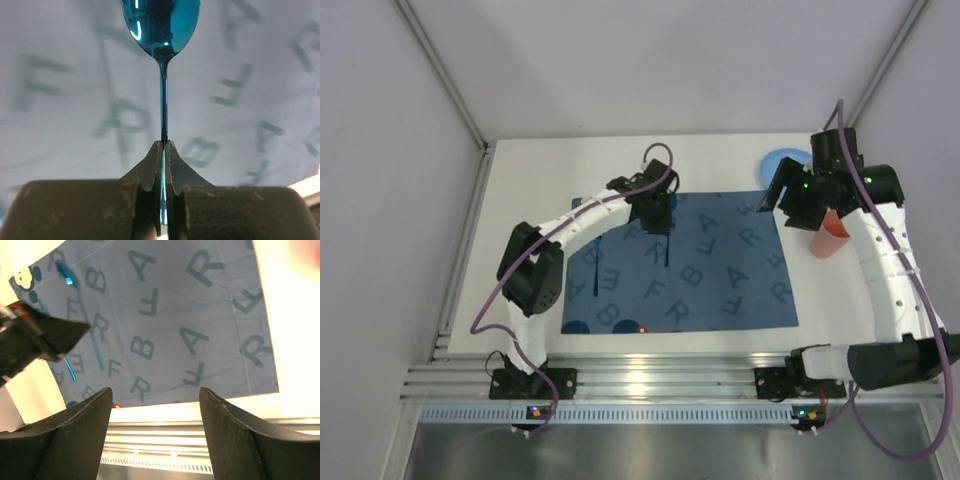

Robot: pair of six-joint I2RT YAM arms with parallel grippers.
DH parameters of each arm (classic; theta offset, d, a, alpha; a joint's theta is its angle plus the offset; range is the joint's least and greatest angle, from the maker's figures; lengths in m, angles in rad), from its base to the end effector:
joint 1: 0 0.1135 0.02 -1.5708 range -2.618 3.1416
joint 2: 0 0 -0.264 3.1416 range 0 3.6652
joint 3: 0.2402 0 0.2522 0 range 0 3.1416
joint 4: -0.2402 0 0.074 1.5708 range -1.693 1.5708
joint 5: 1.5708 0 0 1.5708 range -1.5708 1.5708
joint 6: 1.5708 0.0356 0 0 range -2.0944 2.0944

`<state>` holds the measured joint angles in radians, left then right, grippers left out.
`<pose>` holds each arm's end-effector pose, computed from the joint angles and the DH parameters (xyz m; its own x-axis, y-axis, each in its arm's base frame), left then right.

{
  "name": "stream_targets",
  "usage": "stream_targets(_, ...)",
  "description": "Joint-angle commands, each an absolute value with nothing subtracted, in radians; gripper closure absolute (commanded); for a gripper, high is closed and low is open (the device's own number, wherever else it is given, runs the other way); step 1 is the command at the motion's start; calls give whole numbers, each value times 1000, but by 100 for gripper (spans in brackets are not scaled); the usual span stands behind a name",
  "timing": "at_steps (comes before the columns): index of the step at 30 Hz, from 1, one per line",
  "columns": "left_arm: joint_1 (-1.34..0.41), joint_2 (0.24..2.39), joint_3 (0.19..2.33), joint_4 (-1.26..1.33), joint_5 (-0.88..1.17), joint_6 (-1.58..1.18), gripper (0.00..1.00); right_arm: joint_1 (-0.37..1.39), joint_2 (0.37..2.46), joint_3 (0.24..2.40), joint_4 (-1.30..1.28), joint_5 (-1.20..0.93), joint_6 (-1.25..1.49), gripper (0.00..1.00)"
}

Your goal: Set the dinner table for one person

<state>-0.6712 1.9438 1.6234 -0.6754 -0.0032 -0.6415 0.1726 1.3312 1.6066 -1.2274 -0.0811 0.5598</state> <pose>0.3346 -0.2656 0.2472 -0.8979 -0.0511 -0.4373 0.1040 0.9406 -0.3233 0.2362 0.0441 0.4051 -0.7955 0.3986 -0.4565 0.2419 0.8995 0.3639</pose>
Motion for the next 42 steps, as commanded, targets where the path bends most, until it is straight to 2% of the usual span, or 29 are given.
stream_targets(1, -776, 2017, 1761, -627, -26, -736, 100, 144, 1264, 1646, -1336, -45, 568, 29)
stream_targets(5, -879, 2117, 1824, -606, -44, -883, 100, 144, 1163, 1595, -1373, -64, 561, 26)
stream_targets(6, -899, 2153, 1831, -580, -57, -903, 100, 144, 1149, 1589, -1381, -84, 561, 22)
stream_targets(9, -965, 2239, 1871, -548, -103, -975, 100, 144, 1076, 1549, -1396, -104, 548, 18)
stream_targets(15, -1046, 2368, 1973, -462, -129, -1066, 100, 146, 973, 1486, -1454, -140, 496, 17)
stream_targets(18, -1069, 2440, 2089, -472, -144, -1080, 100, 144, 948, 1482, -1488, -130, 471, 17)
stream_targets(21, -1072, 2473, 2095, -434, -127, -1089, 98, 144, 933, 1477, -1496, -124, 457, 16)
stream_targets(22, -1072, 2474, 2091, -430, -120, -1092, 90, 144, 933, 1479, -1496, -123, 457, 14)
stream_targets(23, -1072, 2468, 2086, -423, -120, -1091, 64, 146, 939, 1482, -1496, -118, 459, 14)
stream_targets(25, -1072, 2442, 2063, -419, -123, -1085, 50, 144, 969, 1497, -1491, -110, 460, 13)
stream_targets(26, -1071, 2403, 2048, -402, -130, -1065, 34, 144, 986, 1528, -1488, -95, 459, 13)
stream_targets(27, -1071, 2375, 2019, -399, -141, -1057, 14, 144, 1006, 1549, -1477, -88, 457, 12)
stream_targets(28, -1068, 2346, 2002, -390, -149, -1046, 12, 143, 1049, 1574, -1470, -78, 457, 12)
stream_targets(29, -1062, 2323, 1987, -387, -153, -1023, 5, 137, 1075, 1630, -1462, -71, 457, 11)
stream_targets(35, -962, 2034, 1823, -491, -117, -974, 4, 97, 1316, 1820, -1352, -74, 491, 11)
stream_targets(37, -905, 1894, 1695, -503, -104, -936, 6, 95, 1415, 1851, -1281, -71, 494, 11)
stream_targets(42, -770, 1651, 1456, -555, -74, -807, 8, 95, 1658, 1908, -1125, 98, 434, 12)
